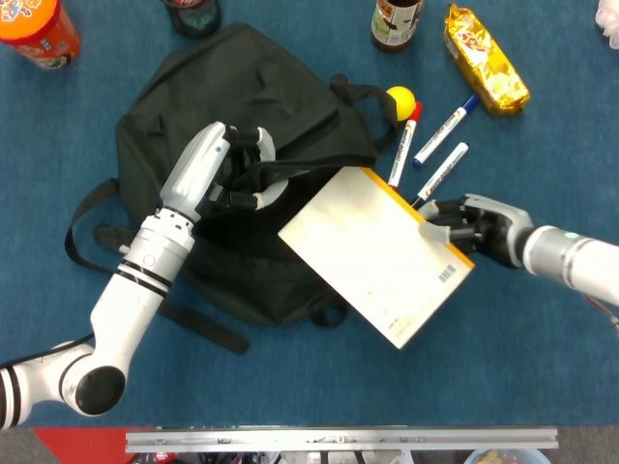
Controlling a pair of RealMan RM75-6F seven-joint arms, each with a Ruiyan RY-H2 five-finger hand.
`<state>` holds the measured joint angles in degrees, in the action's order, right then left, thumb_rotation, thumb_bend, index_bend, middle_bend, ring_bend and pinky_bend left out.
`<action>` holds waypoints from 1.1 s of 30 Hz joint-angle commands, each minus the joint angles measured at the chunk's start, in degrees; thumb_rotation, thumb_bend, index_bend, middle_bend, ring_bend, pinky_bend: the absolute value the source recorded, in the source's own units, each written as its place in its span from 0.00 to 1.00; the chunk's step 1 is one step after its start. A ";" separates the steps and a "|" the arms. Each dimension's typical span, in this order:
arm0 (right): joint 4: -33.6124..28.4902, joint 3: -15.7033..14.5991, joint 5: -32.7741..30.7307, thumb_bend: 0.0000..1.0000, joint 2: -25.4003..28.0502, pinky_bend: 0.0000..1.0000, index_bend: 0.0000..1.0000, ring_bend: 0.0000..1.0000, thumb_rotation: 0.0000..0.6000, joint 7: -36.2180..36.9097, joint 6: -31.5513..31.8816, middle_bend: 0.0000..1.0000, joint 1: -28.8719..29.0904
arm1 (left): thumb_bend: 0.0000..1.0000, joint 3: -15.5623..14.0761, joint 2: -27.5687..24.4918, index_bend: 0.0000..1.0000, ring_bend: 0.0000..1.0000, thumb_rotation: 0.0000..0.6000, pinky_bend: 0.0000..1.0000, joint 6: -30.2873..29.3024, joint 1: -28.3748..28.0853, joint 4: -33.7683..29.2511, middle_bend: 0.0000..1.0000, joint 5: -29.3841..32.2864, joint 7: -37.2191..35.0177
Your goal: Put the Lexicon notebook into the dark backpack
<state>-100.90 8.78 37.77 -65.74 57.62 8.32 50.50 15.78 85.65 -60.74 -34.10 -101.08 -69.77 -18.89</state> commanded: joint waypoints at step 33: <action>4.39 -4.28 -38.14 0.51 -17.43 0.75 0.76 0.56 1.00 -8.25 17.45 0.64 16.96 | 0.27 -1.93 -0.11 0.72 0.61 1.00 0.78 0.24 -0.22 -2.01 0.71 -1.09 2.70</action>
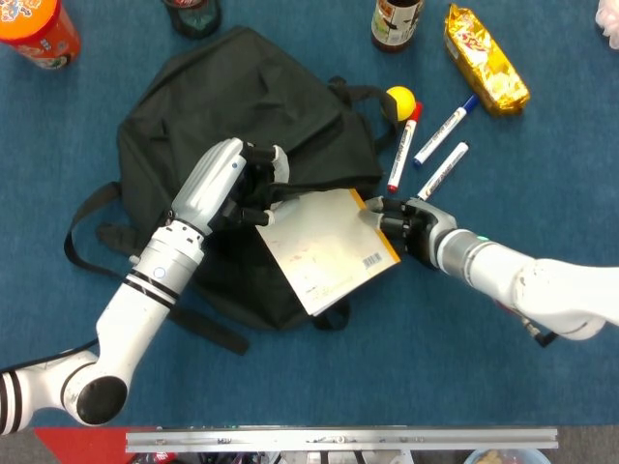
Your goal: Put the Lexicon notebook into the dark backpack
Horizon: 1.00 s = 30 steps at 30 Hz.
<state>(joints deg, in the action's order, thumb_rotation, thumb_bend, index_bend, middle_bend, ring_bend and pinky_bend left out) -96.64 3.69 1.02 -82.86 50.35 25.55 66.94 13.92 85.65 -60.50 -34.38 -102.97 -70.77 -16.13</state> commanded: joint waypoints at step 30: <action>3.20 11.48 -12.75 0.51 -4.66 0.75 0.76 0.56 1.00 -8.78 8.84 0.63 -2.47 | 0.27 -0.89 -0.83 0.72 0.60 1.00 0.78 0.57 -0.09 -2.81 0.70 0.90 2.18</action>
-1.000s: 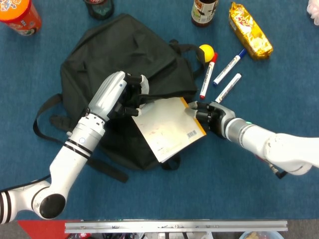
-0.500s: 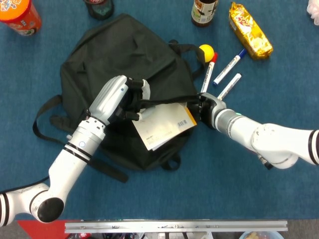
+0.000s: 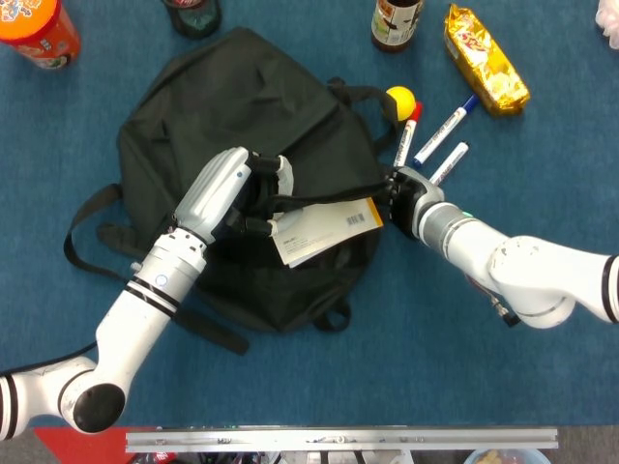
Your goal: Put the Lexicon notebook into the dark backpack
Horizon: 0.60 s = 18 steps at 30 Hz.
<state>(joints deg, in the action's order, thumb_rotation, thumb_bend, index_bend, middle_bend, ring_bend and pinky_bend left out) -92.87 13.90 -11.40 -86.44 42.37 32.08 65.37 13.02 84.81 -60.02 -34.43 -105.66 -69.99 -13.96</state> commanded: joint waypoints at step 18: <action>-1.08 7.95 4.02 0.48 -5.62 0.58 0.49 0.32 1.00 -7.34 0.85 0.38 -7.20 | 0.27 0.35 -1.35 0.71 0.59 1.00 0.78 1.14 -0.01 -1.47 0.69 2.77 0.39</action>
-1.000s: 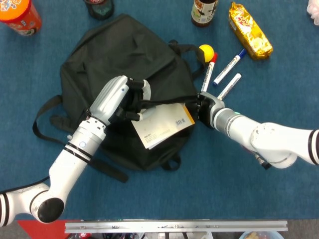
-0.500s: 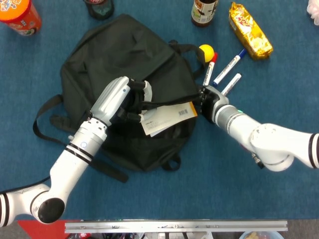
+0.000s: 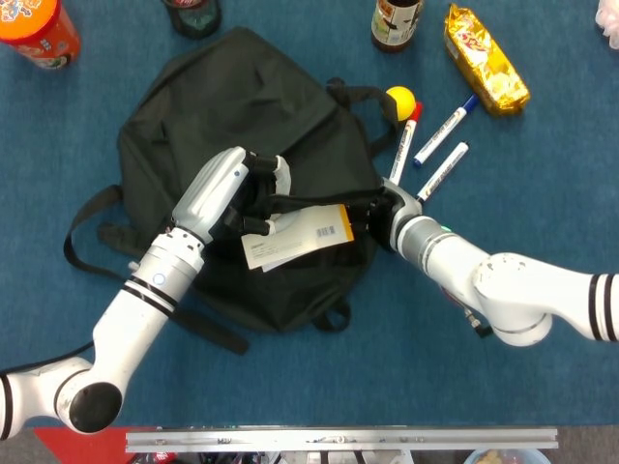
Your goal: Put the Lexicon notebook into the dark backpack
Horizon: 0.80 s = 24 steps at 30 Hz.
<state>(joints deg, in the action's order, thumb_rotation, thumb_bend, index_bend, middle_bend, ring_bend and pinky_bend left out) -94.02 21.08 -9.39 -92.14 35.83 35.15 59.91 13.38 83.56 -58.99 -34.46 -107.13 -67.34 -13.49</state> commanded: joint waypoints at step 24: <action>2.17 4.11 24.92 0.47 6.88 0.14 0.00 0.00 1.00 -1.07 -30.21 0.02 -15.66 | 0.27 0.00 -0.78 0.64 0.56 1.00 0.78 2.08 -0.30 0.74 0.64 1.22 -1.24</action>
<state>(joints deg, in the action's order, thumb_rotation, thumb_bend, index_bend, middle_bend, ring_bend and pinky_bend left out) -91.87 24.79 13.91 -86.41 34.64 6.65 45.48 13.37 82.79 -56.91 -34.76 -106.38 -66.12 -14.74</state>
